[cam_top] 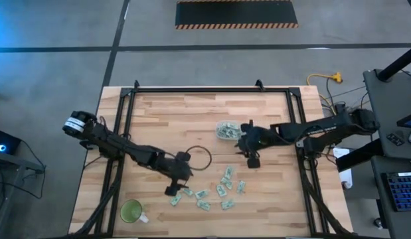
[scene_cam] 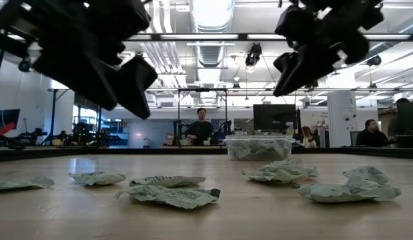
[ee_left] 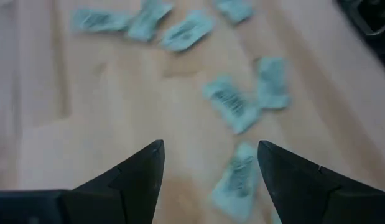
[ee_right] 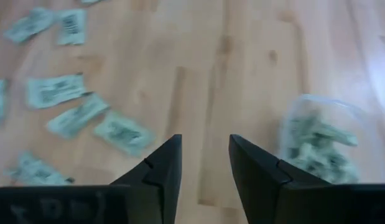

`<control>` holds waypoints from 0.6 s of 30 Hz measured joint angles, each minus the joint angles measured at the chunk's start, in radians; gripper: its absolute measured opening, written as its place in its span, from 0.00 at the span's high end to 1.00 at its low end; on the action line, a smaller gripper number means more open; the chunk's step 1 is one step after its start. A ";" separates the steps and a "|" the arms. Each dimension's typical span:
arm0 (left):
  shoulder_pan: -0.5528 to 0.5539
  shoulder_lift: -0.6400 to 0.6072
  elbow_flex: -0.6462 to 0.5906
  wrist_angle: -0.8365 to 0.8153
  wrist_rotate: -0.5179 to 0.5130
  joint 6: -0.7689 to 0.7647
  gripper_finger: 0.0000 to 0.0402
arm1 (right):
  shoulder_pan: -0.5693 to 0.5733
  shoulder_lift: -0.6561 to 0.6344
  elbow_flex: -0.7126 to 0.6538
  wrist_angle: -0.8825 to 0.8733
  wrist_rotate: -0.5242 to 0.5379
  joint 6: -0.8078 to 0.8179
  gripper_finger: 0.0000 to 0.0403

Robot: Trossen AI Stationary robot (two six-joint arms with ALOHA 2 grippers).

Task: Pick and place Stevia / Truvia into bins
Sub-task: Put the stevia packet into the transparent bin

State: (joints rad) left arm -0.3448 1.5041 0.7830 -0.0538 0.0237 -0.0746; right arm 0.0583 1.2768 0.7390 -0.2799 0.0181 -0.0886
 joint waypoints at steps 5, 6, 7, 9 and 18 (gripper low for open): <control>-0.053 0.033 0.002 0.028 -0.001 0.002 0.40 | 0.055 -0.004 -0.032 0.028 0.007 0.026 0.72; -0.057 0.038 0.002 0.023 -0.003 0.002 0.40 | 0.061 -0.004 -0.037 0.034 0.007 0.036 0.72; -0.059 0.044 0.001 0.020 -0.006 0.002 0.40 | 0.063 -0.004 -0.041 0.034 0.010 0.046 0.73; -0.060 0.056 0.001 0.027 -0.019 0.002 0.40 | 0.064 -0.004 -0.050 0.035 0.010 0.069 0.74; -0.062 0.128 0.002 0.027 -0.040 0.000 0.40 | 0.064 -0.004 -0.094 0.035 0.010 0.121 0.79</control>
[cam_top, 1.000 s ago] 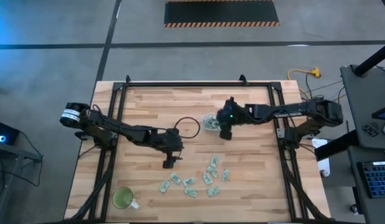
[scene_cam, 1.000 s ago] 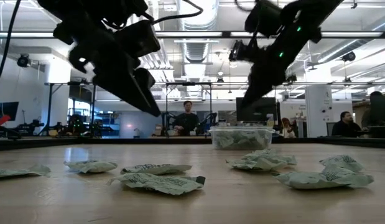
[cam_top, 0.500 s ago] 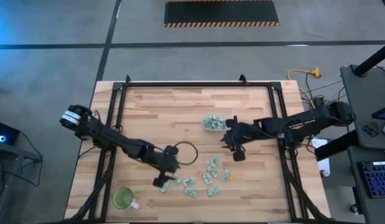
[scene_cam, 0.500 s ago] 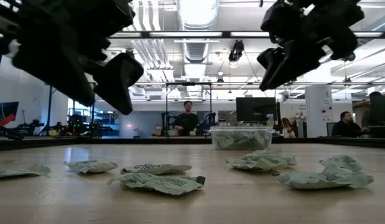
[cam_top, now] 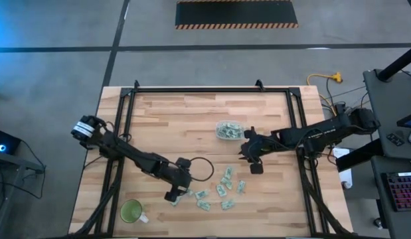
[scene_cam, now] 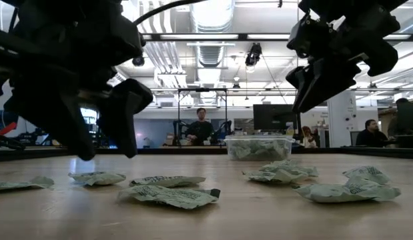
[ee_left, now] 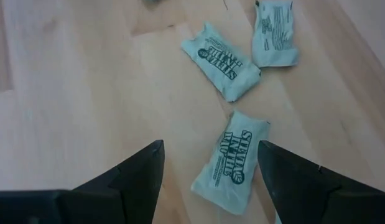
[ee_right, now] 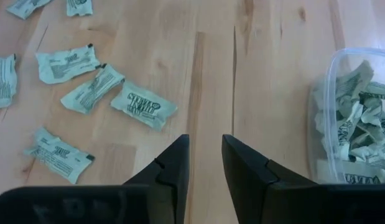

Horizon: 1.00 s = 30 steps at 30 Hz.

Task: Pick and place Stevia / Truvia into bins
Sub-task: Put the stevia packet into the transparent bin

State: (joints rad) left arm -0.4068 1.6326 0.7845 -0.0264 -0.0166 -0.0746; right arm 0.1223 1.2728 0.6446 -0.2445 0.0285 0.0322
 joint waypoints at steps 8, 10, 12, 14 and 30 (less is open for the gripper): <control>-0.007 0.023 0.000 0.001 0.003 -0.002 0.40 | 0.000 0.000 0.000 0.005 0.000 -0.007 0.82; -0.012 0.023 0.000 0.003 0.006 -0.006 0.40 | 0.000 0.000 0.000 0.004 0.000 -0.011 0.83; -0.014 0.023 0.000 0.003 0.006 -0.022 0.40 | 0.000 0.000 0.000 0.005 0.000 -0.012 0.83; -0.019 0.023 0.000 0.001 0.006 -0.025 0.40 | 0.000 0.000 0.000 0.005 0.000 -0.013 0.83; -0.039 0.072 0.002 0.012 -0.001 -0.026 0.58 | 0.000 0.000 0.000 0.016 0.000 -0.013 0.84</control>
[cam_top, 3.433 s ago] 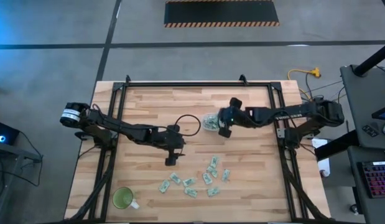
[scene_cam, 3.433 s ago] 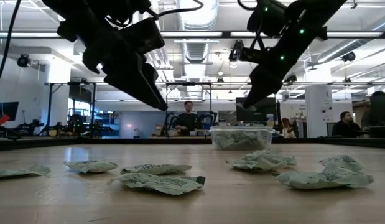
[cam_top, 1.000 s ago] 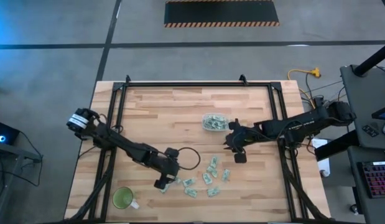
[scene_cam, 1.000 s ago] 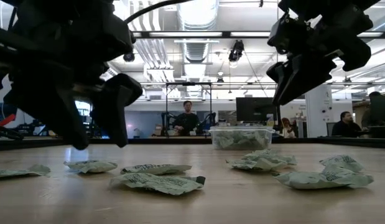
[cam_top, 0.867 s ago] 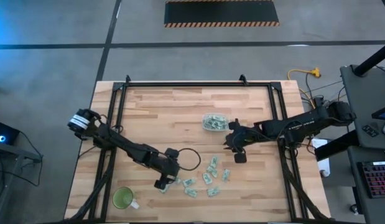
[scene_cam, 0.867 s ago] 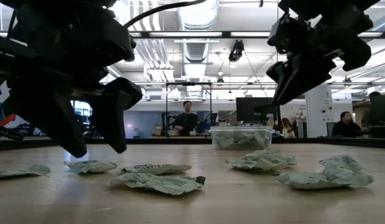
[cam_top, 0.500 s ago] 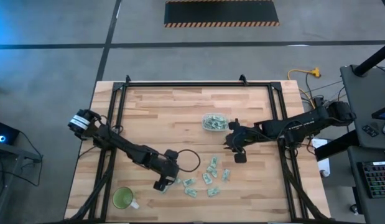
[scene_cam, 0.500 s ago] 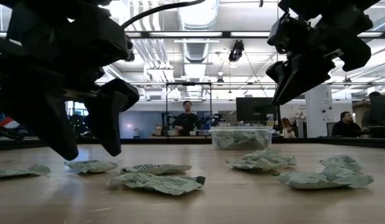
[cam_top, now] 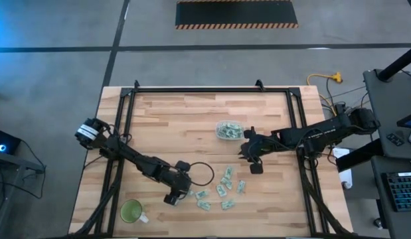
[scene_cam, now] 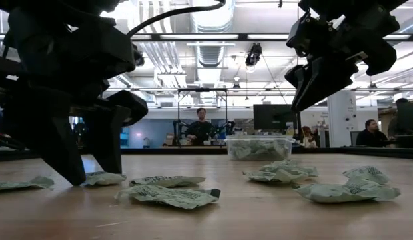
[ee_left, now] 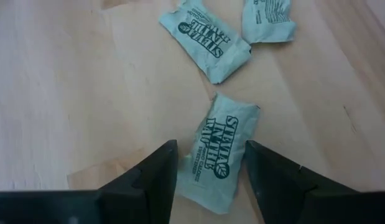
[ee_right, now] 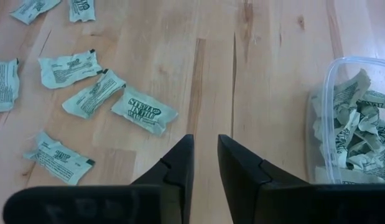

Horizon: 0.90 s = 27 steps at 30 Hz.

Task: Pick and place Stevia / Truvia into bins
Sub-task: Put the stevia packet into the transparent bin

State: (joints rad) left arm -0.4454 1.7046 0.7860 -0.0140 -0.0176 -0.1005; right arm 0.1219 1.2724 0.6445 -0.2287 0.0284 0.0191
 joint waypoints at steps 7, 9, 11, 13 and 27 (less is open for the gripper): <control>-0.001 -0.005 0.002 -0.005 -0.023 -0.008 0.67 | 0.000 0.000 0.000 0.001 0.000 0.000 0.85; -0.001 -0.007 0.002 -0.006 -0.033 -0.009 0.69 | 0.000 0.000 0.000 0.001 0.000 0.000 0.85; -0.001 -0.008 0.002 -0.007 -0.041 -0.009 0.72 | 0.000 0.000 0.000 0.002 0.000 -0.001 0.85; -0.001 -0.009 0.003 -0.009 -0.045 -0.005 0.75 | 0.000 0.000 0.000 0.002 0.000 0.000 0.85; 0.013 -0.009 0.036 0.005 -0.270 0.062 0.93 | 0.000 0.000 0.000 0.003 0.000 -0.001 0.85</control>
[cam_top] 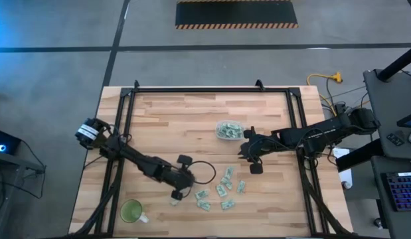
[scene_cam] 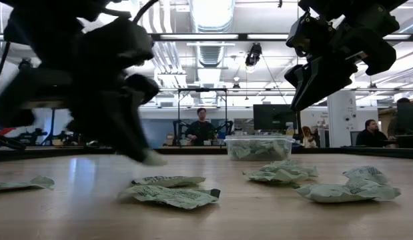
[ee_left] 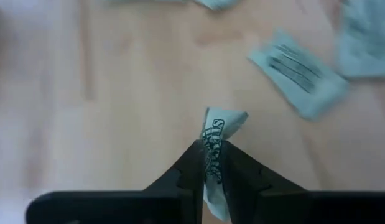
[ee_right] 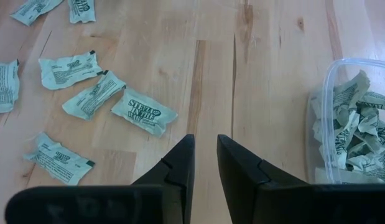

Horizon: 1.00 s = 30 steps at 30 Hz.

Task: Pick and place Stevia / Truvia into bins
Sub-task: Put the stevia packet into the transparent bin

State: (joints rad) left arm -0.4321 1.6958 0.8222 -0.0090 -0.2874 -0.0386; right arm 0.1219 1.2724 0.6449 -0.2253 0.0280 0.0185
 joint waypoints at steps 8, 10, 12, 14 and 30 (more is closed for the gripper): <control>0.069 0.000 0.002 0.189 -0.100 0.166 0.96 | 0.000 0.000 0.000 0.000 0.000 -0.011 0.85; 0.102 0.000 0.002 0.258 -0.124 0.218 0.96 | 0.000 0.000 0.000 0.002 0.000 -0.019 0.85; 0.144 0.000 0.002 0.334 -0.146 0.246 0.96 | 0.000 0.000 0.000 0.008 0.000 -0.022 0.85; 0.194 0.000 0.002 0.409 -0.149 0.255 0.96 | 0.000 0.000 0.000 0.012 0.000 -0.022 0.85; 0.520 0.106 0.113 0.602 0.053 0.202 0.96 | 0.000 0.000 -0.006 0.027 0.000 -0.042 0.86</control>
State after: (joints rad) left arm 0.0879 1.8016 0.9351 0.5930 -0.2343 0.1635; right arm 0.1220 1.2724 0.6384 -0.1984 0.0283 -0.0231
